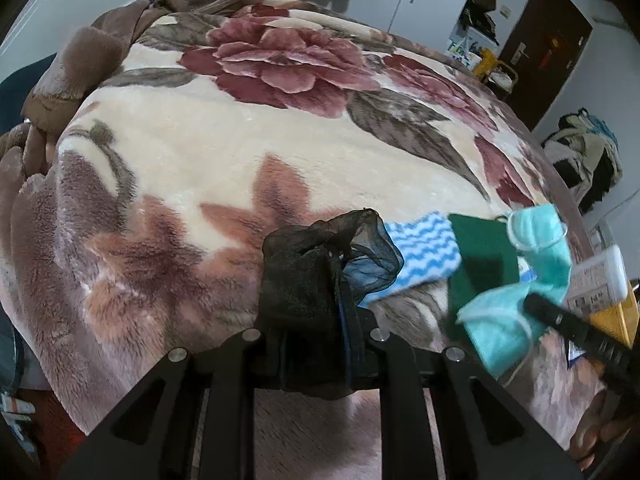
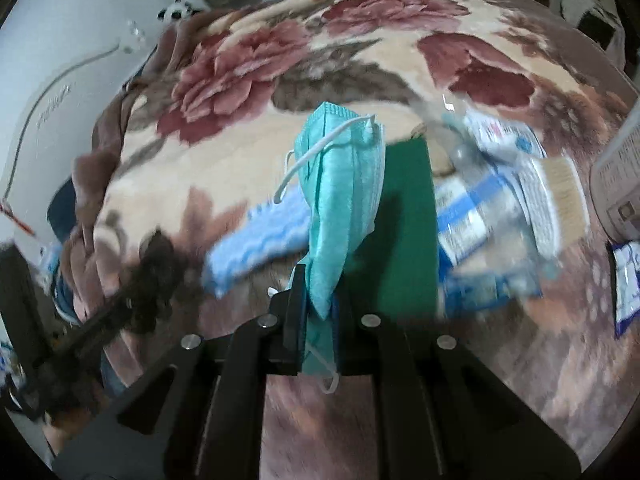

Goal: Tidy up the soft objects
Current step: 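Carry the scrunchie and mask with both tools over the yellow basket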

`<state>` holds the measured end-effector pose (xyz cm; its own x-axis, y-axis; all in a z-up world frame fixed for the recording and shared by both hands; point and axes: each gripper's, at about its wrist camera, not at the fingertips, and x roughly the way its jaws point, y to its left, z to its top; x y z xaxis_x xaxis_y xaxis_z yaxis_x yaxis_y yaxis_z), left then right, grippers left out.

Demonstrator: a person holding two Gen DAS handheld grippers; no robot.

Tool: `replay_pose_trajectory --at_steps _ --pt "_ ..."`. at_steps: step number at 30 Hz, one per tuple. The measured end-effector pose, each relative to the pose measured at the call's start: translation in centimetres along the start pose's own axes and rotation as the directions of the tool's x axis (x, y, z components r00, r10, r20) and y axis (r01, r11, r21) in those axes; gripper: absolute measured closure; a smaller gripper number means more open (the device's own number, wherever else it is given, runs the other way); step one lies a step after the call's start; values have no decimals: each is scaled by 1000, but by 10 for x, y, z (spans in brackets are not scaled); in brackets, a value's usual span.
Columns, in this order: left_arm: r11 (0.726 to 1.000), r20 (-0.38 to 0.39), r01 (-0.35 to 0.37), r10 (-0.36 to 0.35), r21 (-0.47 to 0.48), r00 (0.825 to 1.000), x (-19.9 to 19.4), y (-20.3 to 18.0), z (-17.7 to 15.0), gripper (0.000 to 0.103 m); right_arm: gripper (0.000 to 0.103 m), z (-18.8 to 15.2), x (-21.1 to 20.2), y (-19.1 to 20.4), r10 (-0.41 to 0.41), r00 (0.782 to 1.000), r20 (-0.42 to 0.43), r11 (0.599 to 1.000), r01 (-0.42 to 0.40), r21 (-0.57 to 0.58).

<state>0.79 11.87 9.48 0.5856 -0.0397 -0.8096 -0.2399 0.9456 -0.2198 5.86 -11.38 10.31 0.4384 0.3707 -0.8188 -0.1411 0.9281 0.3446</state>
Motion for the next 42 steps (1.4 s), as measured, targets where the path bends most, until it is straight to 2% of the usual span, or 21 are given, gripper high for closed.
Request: replay_pose_trajectory --at_steps 8,22,29,35,42 --pt "997 -14 3 -2 74 1000 -7 -37 -16 84 93 -22 -16 -11 -92 996 18 995 93 -30" --pt "988 -31 18 -14 156 999 -11 -87 -23 84 93 -22 -44 -40 -109 992 56 994 109 16" --pt "984 -34 33 -28 175 999 -5 -114 8 84 93 9 -54 -45 -101 992 70 995 99 23" --pt "978 -58 38 -27 204 998 6 -144 43 84 93 44 -55 -61 -125 991 38 991 122 63" --pt "969 -76 32 -13 243 997 14 -176 63 84 93 69 -71 -83 -131 990 51 987 126 104"
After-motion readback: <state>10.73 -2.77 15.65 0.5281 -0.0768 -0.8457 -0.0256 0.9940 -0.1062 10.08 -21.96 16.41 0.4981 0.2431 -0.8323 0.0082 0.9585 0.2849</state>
